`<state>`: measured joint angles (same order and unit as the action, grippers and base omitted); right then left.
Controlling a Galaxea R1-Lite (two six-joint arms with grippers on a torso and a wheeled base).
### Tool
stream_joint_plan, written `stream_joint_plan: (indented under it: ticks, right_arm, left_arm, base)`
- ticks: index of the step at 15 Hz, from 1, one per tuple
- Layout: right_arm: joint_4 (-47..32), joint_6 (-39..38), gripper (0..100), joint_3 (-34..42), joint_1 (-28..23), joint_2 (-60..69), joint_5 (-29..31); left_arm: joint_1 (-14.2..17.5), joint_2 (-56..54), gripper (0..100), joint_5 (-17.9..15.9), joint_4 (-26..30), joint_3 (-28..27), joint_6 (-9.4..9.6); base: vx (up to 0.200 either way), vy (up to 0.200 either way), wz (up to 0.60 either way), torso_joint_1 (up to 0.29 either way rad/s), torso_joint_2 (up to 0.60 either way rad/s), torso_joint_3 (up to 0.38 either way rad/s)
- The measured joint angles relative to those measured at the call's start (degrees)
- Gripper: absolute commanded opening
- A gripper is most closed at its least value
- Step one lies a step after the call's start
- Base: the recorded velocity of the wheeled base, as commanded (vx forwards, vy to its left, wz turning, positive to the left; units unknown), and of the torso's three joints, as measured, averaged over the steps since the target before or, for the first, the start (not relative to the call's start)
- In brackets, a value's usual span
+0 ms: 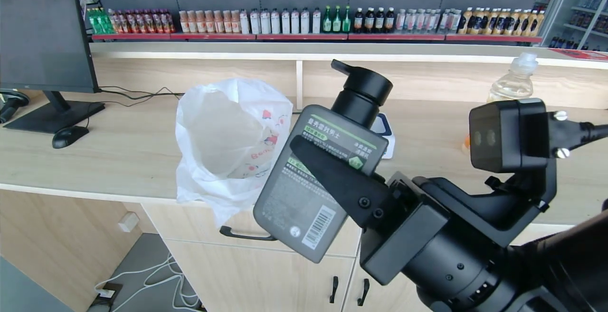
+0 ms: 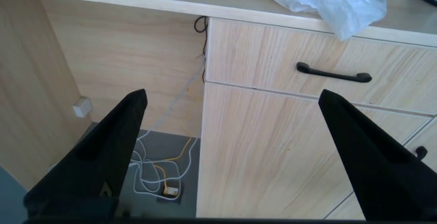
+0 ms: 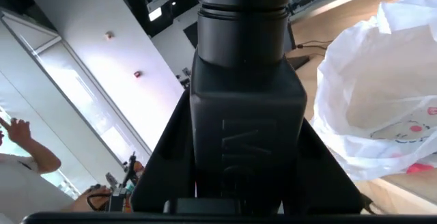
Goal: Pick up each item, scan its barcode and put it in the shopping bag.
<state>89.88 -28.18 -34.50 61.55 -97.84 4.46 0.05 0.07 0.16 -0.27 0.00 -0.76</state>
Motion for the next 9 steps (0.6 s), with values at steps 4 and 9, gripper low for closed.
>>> stream_joint_plan:
  ticks: [4, 9]
  right_arm:
    - [0.02, 3.99, 0, 0.20, 0.74, -2.35, 1.52]
    - [0.04, 14.13, 0, 0.99, 0.20, -3.69, 1.45]
  left_arm:
    - [0.05, -0.02, 100, 0.00, 0.00, 0.00, 0.00]
    - [0.02, -0.02, 100, 0.00, -0.02, 0.00, -0.02]
  base:
    - [0.000, 0.000, 0.00, 0.000, 0.00, 0.000]
    - [0.000, 0.000, 0.00, 0.000, 0.00, 0.000]
